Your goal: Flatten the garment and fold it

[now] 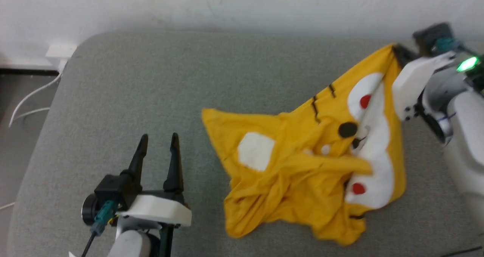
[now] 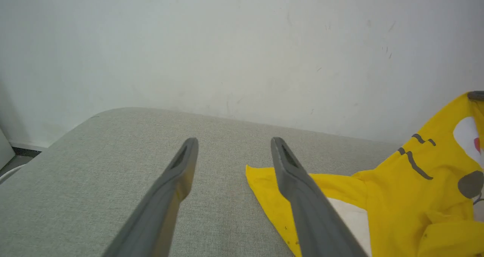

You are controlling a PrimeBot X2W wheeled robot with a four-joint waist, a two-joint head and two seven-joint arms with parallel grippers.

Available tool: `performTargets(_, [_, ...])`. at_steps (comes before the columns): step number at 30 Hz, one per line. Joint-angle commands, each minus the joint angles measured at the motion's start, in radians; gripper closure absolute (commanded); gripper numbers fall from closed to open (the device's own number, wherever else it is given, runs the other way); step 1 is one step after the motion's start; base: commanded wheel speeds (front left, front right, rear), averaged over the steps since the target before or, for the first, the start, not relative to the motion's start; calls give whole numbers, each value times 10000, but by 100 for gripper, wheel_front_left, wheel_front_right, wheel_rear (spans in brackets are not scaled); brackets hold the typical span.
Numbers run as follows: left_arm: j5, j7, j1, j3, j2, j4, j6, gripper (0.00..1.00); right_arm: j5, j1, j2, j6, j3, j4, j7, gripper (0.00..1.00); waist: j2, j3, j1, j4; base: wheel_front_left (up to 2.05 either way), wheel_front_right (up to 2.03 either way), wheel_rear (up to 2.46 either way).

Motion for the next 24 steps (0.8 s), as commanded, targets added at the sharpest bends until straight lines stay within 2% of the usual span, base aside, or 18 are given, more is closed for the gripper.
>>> performTargets(1, [159,-47,-252,20,-117,35,-123,0,47,-411,-50,-21,-118,386,-312,100,0,604,-3,468,0,0,0])
performTargets(7, [462,-47,-604,200,-424,157,-433,0,338,-1078,94,-21,-15,2370,-1411,100,0,1024,-3,619,0,0,0])
performTargets(8, [503,-47,-622,234,-464,191,-469,0,386,-1052,158,-21,-8,2672,-1680,87,0,1050,-3,612,0,0,0])
performTargets(9, [542,-47,-638,278,-502,213,-495,0,447,-1013,224,-21,-55,2977,-1931,64,0,1070,-3,585,0,0,0])
performTargets(10, [583,-47,-648,329,-534,229,-515,0,493,-978,294,-21,-70,3265,-2156,14,0,1062,-3,542,0,0,0])
performTargets(11, [620,-47,-641,383,-562,247,-532,0,541,-934,366,-21,-57,3488,-2430,0,0,1034,-3,492,0,0,0])
performTargets(15, [731,-47,-495,606,-630,389,-595,0,1051,-727,589,-21,-133,3868,-3696,0,0,704,-3,260,0,0,0])
performTargets(19, [815,-47,-194,859,-639,579,-653,0,1936,-164,730,-21,246,3400,-4510,0,0,160,-3,21,0,0,0])
performTargets(21, [844,-47,4,983,-639,642,-653,0,2504,244,704,-21,905,2764,-4474,0,0,-144,-3,-124,0,0,0])
performTargets(24, [862,-47,318,1143,-643,678,-646,0,3415,822,263,-21,2284,1607,-3596,0,0,-527,-3,-303,0,0,0])
